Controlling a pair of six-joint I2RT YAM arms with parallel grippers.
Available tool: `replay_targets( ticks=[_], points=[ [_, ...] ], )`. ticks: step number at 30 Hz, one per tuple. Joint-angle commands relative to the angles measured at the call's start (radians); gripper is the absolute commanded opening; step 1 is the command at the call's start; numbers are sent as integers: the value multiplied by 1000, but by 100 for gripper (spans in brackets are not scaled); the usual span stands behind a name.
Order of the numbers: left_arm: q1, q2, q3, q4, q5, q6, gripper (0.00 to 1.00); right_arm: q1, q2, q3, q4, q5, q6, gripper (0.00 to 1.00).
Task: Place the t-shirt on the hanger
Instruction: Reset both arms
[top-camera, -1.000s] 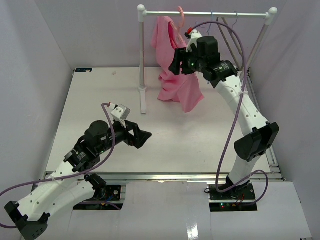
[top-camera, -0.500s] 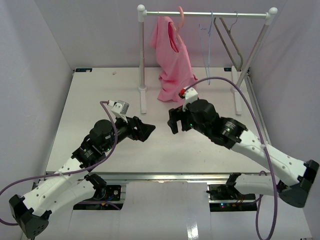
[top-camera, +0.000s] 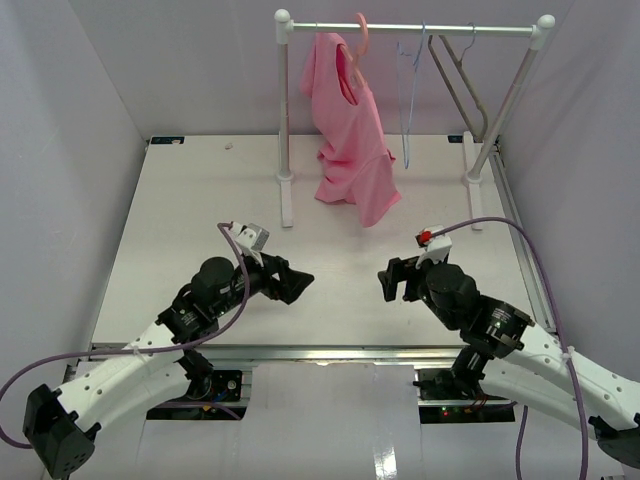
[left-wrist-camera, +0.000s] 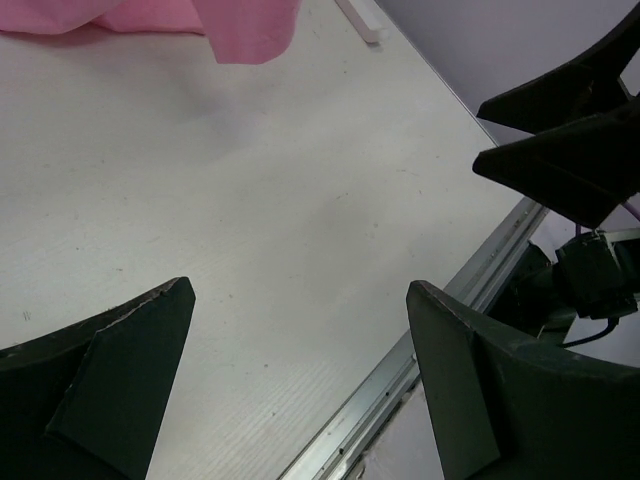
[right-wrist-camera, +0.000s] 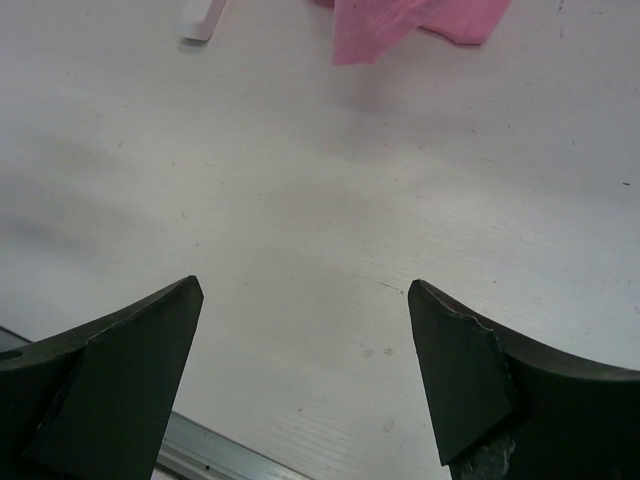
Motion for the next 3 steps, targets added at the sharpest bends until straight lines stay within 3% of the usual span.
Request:
replay_targets(
  ticks=[1, 3],
  points=[
    [-12, -139, -101, 115, 46, 68, 98, 8, -75, -81, 113, 79, -13, 90],
    [-16, -181, -128, 135, 43, 68, 98, 7, -97, -102, 136, 92, -30, 90]
  ],
)
